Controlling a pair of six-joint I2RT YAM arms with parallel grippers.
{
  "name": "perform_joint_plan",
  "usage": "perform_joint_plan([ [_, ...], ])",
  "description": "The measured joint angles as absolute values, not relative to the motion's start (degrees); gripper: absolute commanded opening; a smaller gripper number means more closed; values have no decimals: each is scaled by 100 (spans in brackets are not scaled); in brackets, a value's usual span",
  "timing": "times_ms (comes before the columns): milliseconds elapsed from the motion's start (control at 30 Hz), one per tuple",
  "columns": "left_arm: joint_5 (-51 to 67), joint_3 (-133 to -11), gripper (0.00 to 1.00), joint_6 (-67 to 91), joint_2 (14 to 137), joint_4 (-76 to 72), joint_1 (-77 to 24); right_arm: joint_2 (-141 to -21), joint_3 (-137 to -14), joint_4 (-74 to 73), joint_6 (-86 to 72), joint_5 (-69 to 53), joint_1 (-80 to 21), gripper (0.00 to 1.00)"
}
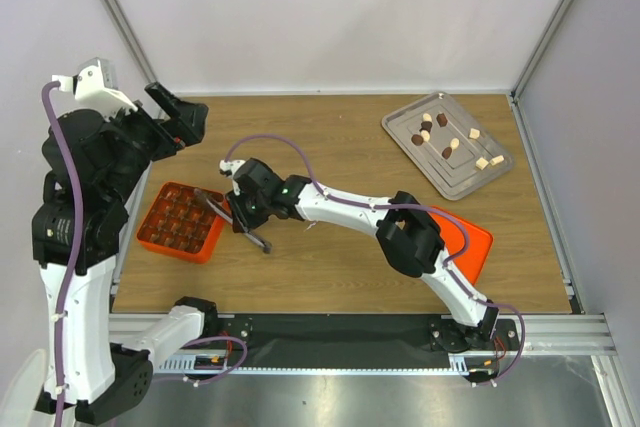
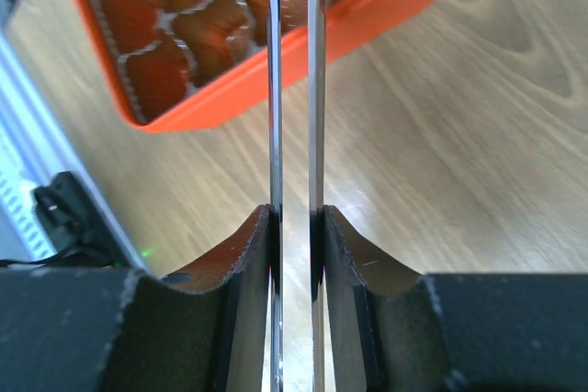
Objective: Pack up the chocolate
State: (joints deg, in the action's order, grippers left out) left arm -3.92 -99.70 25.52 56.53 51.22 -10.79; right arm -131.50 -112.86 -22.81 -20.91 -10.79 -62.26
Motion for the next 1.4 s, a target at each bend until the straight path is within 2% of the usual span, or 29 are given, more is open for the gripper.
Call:
perform_joint_plan([
  [333, -390, -9909, 100, 2554, 5658, 5113, -1079, -13216, -11365, -2477, -1874, -683, -6241, 18],
  [533, -390, -9907, 100, 2552, 5660, 5113, -1079, -13382, -11552, -2497, -1791, -676, -6254, 30],
  [900, -390, -9907, 100, 2552, 5660, 5111, -1079, -13491, -11902, -2637, -1656, -521, -6263, 44],
  [1233, -386, -9907, 100, 2554, 5666, 5081, -1079, -13432, -12042, -2696, -1437, -213, -6292, 39],
  [1400, -346, -10040, 100, 2565, 5763, 5072, -1079, -12908, -11802, -2781, -1382, 119, -6274, 38],
])
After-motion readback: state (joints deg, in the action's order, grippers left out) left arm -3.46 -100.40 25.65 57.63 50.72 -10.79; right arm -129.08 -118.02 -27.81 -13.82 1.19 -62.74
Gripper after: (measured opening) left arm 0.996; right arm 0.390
